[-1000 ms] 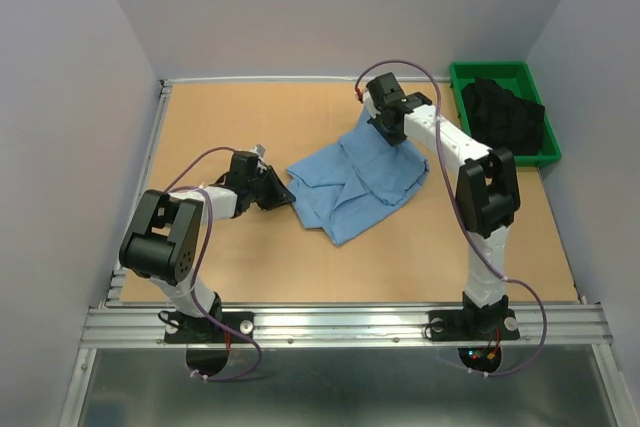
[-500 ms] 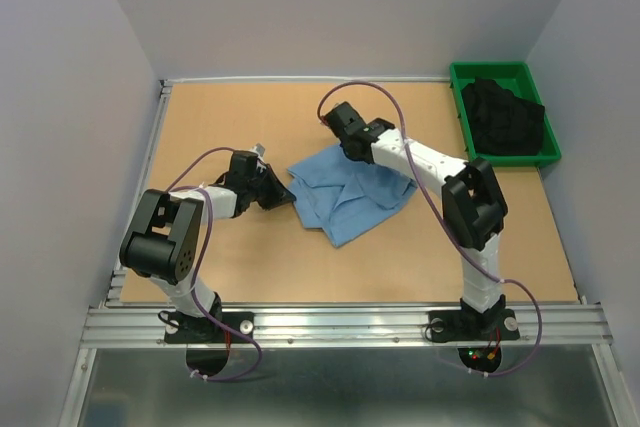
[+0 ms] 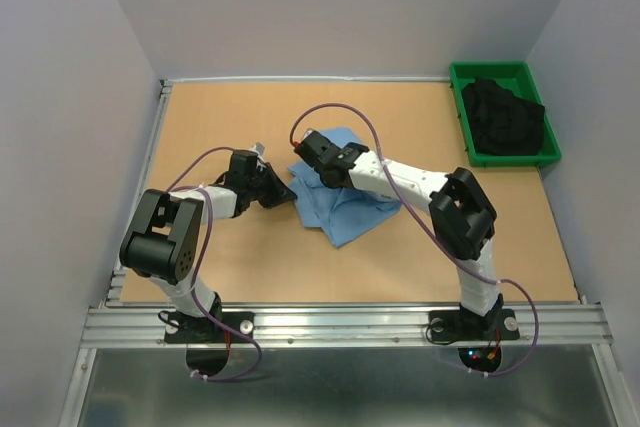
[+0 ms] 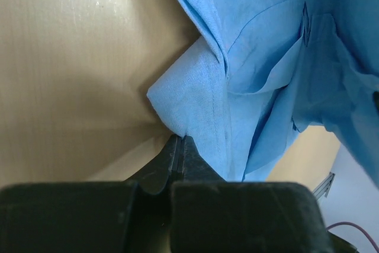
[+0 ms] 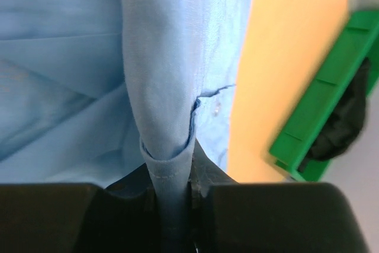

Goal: Fold and stack the long sleeve shirts
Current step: Fold the shirt

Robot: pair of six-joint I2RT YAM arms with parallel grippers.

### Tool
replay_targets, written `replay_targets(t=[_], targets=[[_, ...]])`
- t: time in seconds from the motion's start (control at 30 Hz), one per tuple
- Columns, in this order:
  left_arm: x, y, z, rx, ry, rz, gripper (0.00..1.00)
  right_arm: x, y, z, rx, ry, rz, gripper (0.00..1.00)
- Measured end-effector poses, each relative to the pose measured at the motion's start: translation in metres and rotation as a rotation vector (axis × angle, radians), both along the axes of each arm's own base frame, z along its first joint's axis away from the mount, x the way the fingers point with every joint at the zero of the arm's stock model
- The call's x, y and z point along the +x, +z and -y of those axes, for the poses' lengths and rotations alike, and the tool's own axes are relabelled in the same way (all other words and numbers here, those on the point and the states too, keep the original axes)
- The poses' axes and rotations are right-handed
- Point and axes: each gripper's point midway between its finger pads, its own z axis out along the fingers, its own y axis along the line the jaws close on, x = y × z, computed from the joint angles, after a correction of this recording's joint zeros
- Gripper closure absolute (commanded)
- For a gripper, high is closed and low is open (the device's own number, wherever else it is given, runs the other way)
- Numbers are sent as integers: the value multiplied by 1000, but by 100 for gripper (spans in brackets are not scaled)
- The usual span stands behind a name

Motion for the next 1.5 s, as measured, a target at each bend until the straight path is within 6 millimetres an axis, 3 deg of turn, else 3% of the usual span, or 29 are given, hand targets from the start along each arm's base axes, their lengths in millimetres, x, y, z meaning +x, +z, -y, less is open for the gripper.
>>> replay_targets(t=[0.43,0.83,1.13,1.23,1.3,1.4,1.5], targets=[[1,2,1,-11,5,-1,100,-34,-67,-45,208,-14,-229,66],[1,2,2,-14,6,1,100,-37,-63,-74,421,-157,-245,65],[1,2,2,-16,9,1,100,-47,-67,-85,486,-170,-305,33],[1,2,1,-9,14,1,94,-54,-68,-93,525,-169,-350,20],[0,4,-1,-1,18,4,86,-59,-64,-98,559,-168,-374,18],[1,13,-6,12,32,25,68,-64,-44,-105,622,-158,-383,16],[5,28,-13,28,56,61,52,-64,-10,-106,691,-144,-348,19]])
